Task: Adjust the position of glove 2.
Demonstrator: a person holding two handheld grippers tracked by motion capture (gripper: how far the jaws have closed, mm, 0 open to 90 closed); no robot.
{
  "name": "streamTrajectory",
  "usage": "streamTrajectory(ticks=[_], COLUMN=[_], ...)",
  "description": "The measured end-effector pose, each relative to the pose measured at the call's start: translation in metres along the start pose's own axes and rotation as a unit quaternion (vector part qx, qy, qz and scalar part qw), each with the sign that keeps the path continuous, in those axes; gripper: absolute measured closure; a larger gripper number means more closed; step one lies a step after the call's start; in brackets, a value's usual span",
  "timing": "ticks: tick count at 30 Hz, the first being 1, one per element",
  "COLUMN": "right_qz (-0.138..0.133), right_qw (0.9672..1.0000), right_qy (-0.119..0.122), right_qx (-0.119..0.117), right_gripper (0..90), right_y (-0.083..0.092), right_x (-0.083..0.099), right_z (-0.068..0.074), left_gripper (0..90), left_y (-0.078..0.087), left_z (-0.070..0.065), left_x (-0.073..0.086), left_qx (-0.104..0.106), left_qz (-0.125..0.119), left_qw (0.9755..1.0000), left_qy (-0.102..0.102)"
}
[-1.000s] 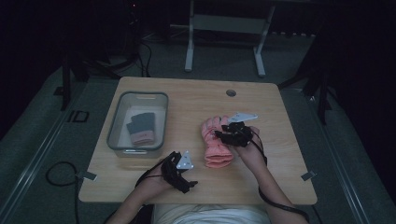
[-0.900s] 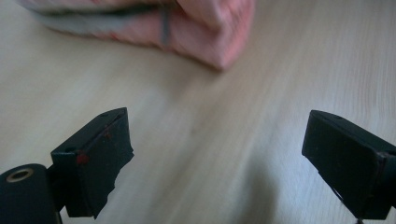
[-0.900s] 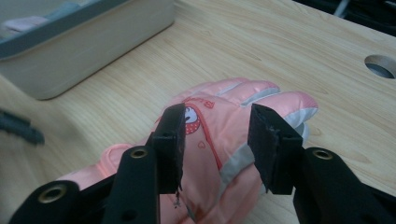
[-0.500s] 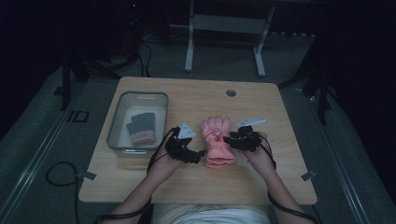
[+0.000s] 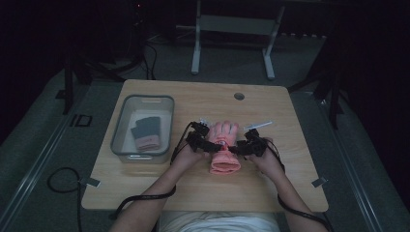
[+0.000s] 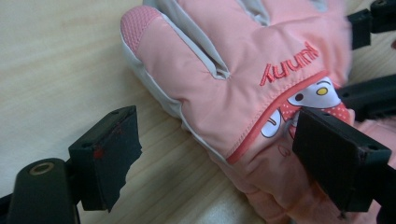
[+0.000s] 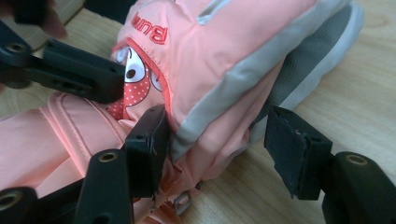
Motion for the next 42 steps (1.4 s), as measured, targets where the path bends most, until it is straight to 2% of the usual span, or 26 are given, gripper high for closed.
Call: streamTrajectory(ticks=[3, 6, 7, 8, 9, 10, 11, 12, 14, 16, 21, 24, 28, 30, 31, 39, 40, 42], right_qz=[0.008, 0.008, 0.005, 0.003, 0.001, -0.003, -0.003, -0.004, -0.010, -0.012, -0.027, -0.031, -0.049, -0.056, -0.059, -0.085, -0.085, -0.093], right_qw=[0.9995, 0.9969, 0.9953, 0.9939, 0.9934, 0.9945, 0.9956, 0.9966, 0.9995, 0.9999, 0.9996, 0.9995, 0.9987, 0.9982, 0.9980, 0.9961, 0.9961, 0.9953], right_qy=[-0.024, -0.062, -0.074, -0.083, -0.086, -0.075, -0.067, -0.059, -0.018, 0.003, -0.012, -0.007, 0.004, 0.011, 0.013, 0.023, 0.023, 0.026], right_qx=[-0.017, -0.049, -0.062, -0.072, -0.076, -0.074, -0.065, -0.057, -0.023, 0.002, 0.001, 0.006, 0.012, 0.017, 0.018, 0.010, 0.010, 0.007], right_gripper=[39.4, 38.4, 38.6, 39.4, 42.1, 45.2, 50.0, 55.2, 63.2, 66.6, 70.4, 70.9, 71.1, 71.1, 71.0, 71.1, 71.1, 71.1], right_y=[-0.002, -0.007, -0.009, -0.010, -0.010, -0.010, -0.009, -0.008, -0.007, -0.007, -0.005, -0.001, 0.007, 0.011, 0.013, 0.027, 0.027, 0.030], right_x=[0.000, 0.003, 0.004, 0.005, 0.006, 0.006, 0.005, 0.005, 0.003, 0.002, 0.002, 0.000, -0.009, -0.015, -0.018, -0.041, -0.041, -0.050], right_z=[-0.004, -0.010, -0.012, -0.013, -0.014, -0.013, -0.010, -0.008, 0.002, 0.008, 0.011, 0.015, 0.024, 0.030, 0.032, 0.049, 0.049, 0.056], left_gripper=[14.5, 16.5, 20.2, 27.9, 36.7, 40.0, 46.7, 52.5, 62.5, 68.8, 73.1, 73.5, 73.5, 73.6, 73.6, 73.8, 73.8, 73.7], left_y=[-0.006, -0.013, -0.014, -0.014, -0.014, -0.014, -0.013, -0.012, -0.009, -0.007, -0.001, 0.003, 0.024, 0.027, 0.036, 0.068, 0.068, 0.081], left_z=[0.002, 0.006, 0.006, 0.005, 0.004, 0.004, 0.001, 0.000, -0.003, -0.004, -0.006, -0.007, -0.009, -0.009, -0.008, -0.004, -0.004, 0.000], left_x=[0.002, 0.004, 0.004, 0.004, 0.004, 0.004, 0.002, 0.002, 0.001, 0.002, 0.001, -0.001, -0.011, -0.013, -0.017, -0.031, -0.031, -0.035], left_qx=[0.018, 0.060, 0.079, 0.104, 0.112, 0.112, 0.121, 0.119, 0.112, 0.105, 0.114, 0.114, 0.103, 0.101, 0.098, 0.093, 0.093, 0.087], left_qz=[0.010, 0.023, 0.024, 0.025, 0.022, 0.022, 0.018, 0.014, 0.008, 0.003, -0.005, -0.006, -0.022, -0.023, -0.028, -0.051, -0.051, -0.061], left_qw=[0.9996, 0.9970, 0.9954, 0.9929, 0.9922, 0.9922, 0.9916, 0.9922, 0.9934, 0.9942, 0.9931, 0.9932, 0.9944, 0.9946, 0.9948, 0.9944, 0.9944, 0.9943], left_qy=[0.018, 0.043, 0.047, 0.052, 0.050, 0.050, 0.042, 0.037, 0.027, 0.023, 0.028, 0.024, 0.011, 0.007, 0.003, -0.005, -0.005, -0.002])
Point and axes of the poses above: each handheld gripper's, and its own axes: y roughly backward along the jaws, x roughly out of its underside, z roughly to its left, the point moved 5 cm from there along -y, roughly forward along the jaws, and after that the axes turned 7 degrees about -x, right-handed, at the moved point
